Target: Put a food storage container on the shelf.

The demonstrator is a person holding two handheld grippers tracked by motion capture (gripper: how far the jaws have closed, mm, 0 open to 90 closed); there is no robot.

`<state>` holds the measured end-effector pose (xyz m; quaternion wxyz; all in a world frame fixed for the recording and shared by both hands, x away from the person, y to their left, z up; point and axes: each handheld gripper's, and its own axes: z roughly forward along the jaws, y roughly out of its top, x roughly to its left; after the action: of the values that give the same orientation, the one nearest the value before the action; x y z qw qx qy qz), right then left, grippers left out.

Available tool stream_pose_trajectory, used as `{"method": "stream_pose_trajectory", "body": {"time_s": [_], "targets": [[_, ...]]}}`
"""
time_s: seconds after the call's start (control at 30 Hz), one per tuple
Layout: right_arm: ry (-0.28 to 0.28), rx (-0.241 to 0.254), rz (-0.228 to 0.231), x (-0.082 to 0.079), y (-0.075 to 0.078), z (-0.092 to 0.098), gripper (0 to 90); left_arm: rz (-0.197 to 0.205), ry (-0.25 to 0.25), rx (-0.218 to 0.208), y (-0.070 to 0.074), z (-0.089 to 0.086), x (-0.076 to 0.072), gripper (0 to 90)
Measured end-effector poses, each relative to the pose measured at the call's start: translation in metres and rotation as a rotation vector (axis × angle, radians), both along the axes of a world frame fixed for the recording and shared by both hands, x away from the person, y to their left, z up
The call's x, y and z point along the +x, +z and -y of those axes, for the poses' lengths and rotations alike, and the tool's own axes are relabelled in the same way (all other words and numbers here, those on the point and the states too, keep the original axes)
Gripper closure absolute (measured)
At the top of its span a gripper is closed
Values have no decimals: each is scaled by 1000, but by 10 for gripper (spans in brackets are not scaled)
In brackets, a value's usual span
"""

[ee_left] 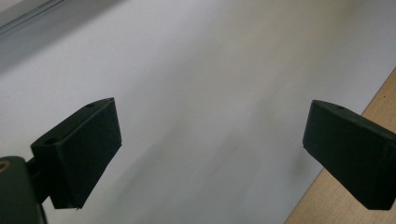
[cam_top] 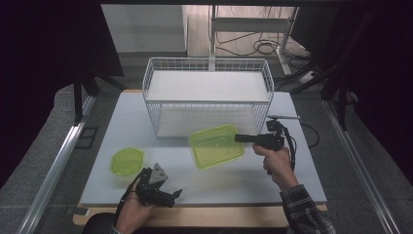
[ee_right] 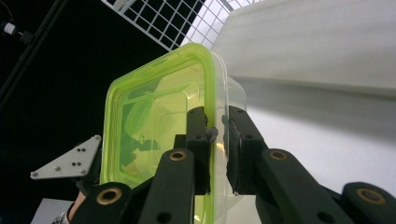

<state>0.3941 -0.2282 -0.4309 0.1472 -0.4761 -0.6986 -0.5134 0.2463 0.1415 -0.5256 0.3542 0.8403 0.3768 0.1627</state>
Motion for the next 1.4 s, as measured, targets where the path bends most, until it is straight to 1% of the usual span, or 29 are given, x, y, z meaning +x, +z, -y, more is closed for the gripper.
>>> {"method": "stream_pose_trajectory", "body": {"time_s": [0.03, 0.13, 0.17, 0.2, 0.3, 0.33, 0.43, 0.5, 0.53, 0.57, 0.63, 0.67, 0.7, 0.73, 0.77, 0.8, 0.87, 0.9, 0.93, 0.97, 1.0, 1.03, 1.1, 1.23, 1.27, 1.3, 1.4], "targets": [[-5, -3, 8, 0, 6, 0, 796, 0, 1, -2, 0, 0, 0, 43], [-6, 3, 10, 1, 12, 0, 796, -1, 1, -2, 0, -1, 0, 44], [-7, 10, 17, 2, 19, -1, 796, -2, 1, -1, 0, -1, 0, 44], [-7, 10, 17, 2, 19, -1, 796, -3, 1, 0, 0, 0, 0, 44], [-7, 14, 22, 4, 27, -2, 796, -3, -1, 3, 0, 1, 0, 44], [-8, 18, 25, 6, 32, -3, 796, -3, -3, 5, 0, 1, 0, 44], [-5, 40, 24, 9, 40, -4, 796, -5, -4, 7, -1, 1, 0, 44], [-5, 44, 27, 11, 45, -5, 796, -5, -5, 11, -1, 2, 0, 44], [-5, 44, 27, 11, 45, -5, 796, -5, -5, 11, -1, 2, 0, 44], [-7, 47, 34, 12, 51, -6, 796, -5, -6, 12, -1, 2, 0, 44], [-9, 51, 39, 13, 57, -7, 796, -4, -6, 14, -1, 2, 0, 44], [-9, 51, 39, 13, 57, -7, 796, -4, -6, 14, -1, 2, 0, 44], [-11, 54, 43, 14, 61, -7, 796, -4, -6, 14, -1, 2, 0, 44], [-15, 54, 49, 15, 64, -7, 796, -4, -6, 13, -1, 2, 0, 44], [-21, 53, 57, 17, 71, -8, 797, -4, -7, 7, -1, 1, 0, 43], [-21, 53, 57, 17, 71, -8, 797, -4, -7, 7, -1, 1, 0, 42], [-35, 54, 65, 20, 79, -9, 796, -5, -5, -1, -1, 1, 0, 40], [-35, 54, 65, 20, 79, -9, 796, -5, -5, -1, -1, 1, 0, 39], [-44, 60, 71, 23, 84, -9, 797, -5, -6, -2, -1, 1, 1, 39], [-44, 60, 71, 23, 84, -9, 797, -5, -6, -4, -1, 1, 1, 39], [-52, 67, 75, 26, 89, -10, 797, -4, -6, 0, -1, 1, 1, 39], [-52, 67, 75, 26, 89, -10, 797, -4, -6, 0, -1, 1, 1, 39], [-60, 67, 84, 29, 95, -11, 796, -5, -7, 3, -1, 1, 0, 39], [-75, 53, 109, 35, 104, -13, 797, -5, -6, 6, -1, 1, 0, 39], [-87, 49, 110, 39, 108, -14, 796, -7, -2, 10, -1, 2, 0, 41], [-87, 49, 110, 39, 108, -14, 796, -7, -2, 10, -1, 2, 0, 42], [-111, 46, 125, 44, 112, -15, 796, -15, 0, 13, -2, 2, 1, 44]]}}
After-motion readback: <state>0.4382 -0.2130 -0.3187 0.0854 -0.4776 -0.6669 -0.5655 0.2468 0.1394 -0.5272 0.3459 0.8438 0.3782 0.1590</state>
